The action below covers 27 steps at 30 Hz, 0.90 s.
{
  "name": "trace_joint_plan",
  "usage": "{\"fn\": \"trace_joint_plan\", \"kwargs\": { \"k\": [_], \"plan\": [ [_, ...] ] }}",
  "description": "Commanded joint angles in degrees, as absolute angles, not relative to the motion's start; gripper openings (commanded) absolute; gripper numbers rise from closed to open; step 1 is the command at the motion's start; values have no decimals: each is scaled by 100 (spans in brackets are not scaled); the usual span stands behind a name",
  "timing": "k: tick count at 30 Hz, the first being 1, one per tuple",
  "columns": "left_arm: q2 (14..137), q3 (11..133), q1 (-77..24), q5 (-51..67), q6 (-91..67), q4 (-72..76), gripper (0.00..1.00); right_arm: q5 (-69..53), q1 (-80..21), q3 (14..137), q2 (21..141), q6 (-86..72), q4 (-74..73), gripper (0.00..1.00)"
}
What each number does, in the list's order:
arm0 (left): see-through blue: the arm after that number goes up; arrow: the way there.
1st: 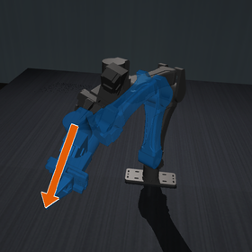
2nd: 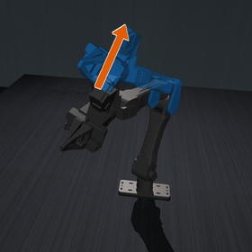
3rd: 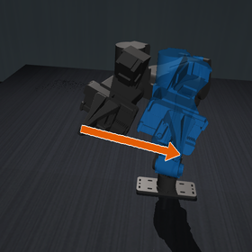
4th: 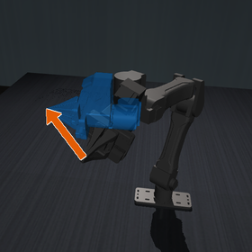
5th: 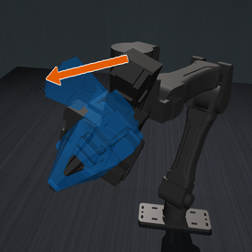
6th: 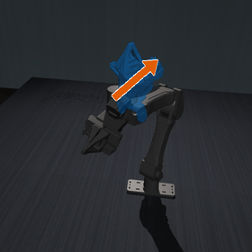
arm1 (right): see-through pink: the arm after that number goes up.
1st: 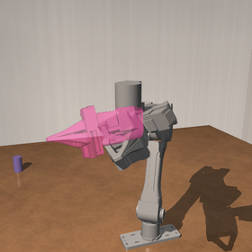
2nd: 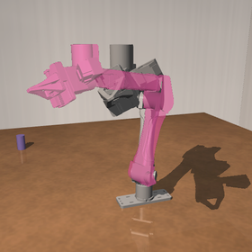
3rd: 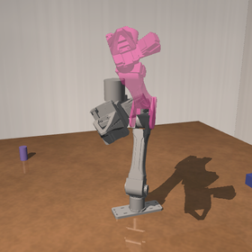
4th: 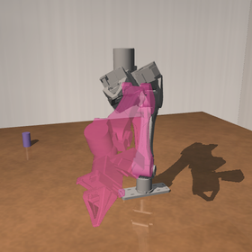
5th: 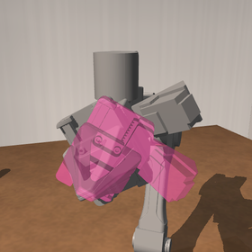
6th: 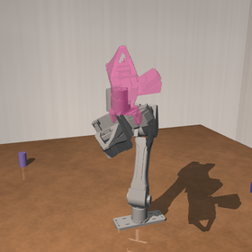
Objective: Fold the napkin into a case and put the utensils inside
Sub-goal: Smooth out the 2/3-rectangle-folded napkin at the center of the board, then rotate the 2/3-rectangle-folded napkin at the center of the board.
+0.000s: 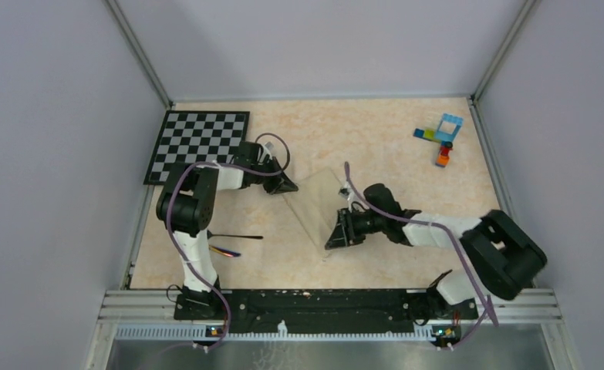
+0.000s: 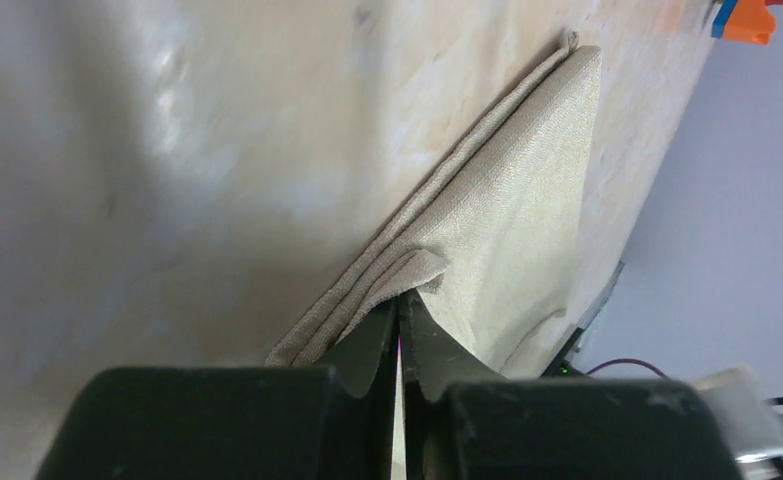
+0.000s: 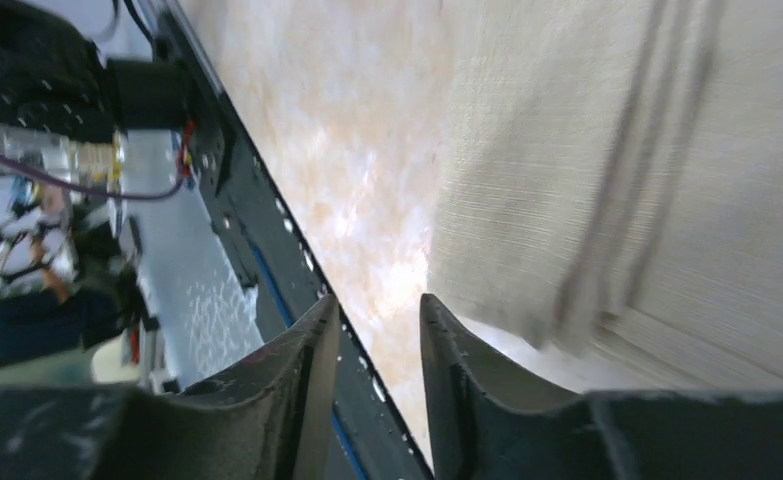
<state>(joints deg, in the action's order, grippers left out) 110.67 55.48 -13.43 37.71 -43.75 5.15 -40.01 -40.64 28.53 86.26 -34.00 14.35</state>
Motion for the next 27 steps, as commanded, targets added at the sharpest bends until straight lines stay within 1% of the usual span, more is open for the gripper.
{"fn": "trace_joint_plan", "kwargs": {
  "k": [1, 5, 7, 10, 13, 15, 21, 24, 26, 27],
  "plan": [
    [11676, 6187, -1555, 3032, -3343, -639, 8, -3291, -3106, 3194, 7740, -3049, 366, 38],
    [11941, 6699, -1726, 3178, -3041, -854, 11, -2341, -2138, 3577, 7894, -3016, -538, 39],
    [12131, 6992, -1811, 3352, -2883, -1033, 13, -1990, -1900, 3597, 7860, -2981, -575, 41],
    [12426, 7451, -2012, 3563, -2570, -1364, 16, -1728, -1855, 3584, 7877, -2842, -581, 46],
    [12563, 7725, -2242, 3547, -2327, -1593, 19, -1793, -1854, 3543, 8018, -2721, -534, 47],
    [12523, 7768, -2384, 3626, -2251, -1556, 22, -1870, -1857, 3435, 8057, -2720, -411, 46],
    [12012, 7872, -2713, 3663, -2045, -1608, 39, -2344, -1883, 2869, 7852, -2972, 50, 39],
    [11494, 7910, -2753, 3595, -2067, -1790, 53, -2490, -2025, 2549, 7560, -3235, 238, 37],
    [11057, 7804, -2755, 3439, -2116, -1860, 63, -2436, -2064, 2449, 7254, -3273, 83, 38],
    [10849, 7699, -2755, 3317, -2149, -1908, 67, -2350, -2065, 2468, 7104, -3242, -127, 40]
  ]
}}
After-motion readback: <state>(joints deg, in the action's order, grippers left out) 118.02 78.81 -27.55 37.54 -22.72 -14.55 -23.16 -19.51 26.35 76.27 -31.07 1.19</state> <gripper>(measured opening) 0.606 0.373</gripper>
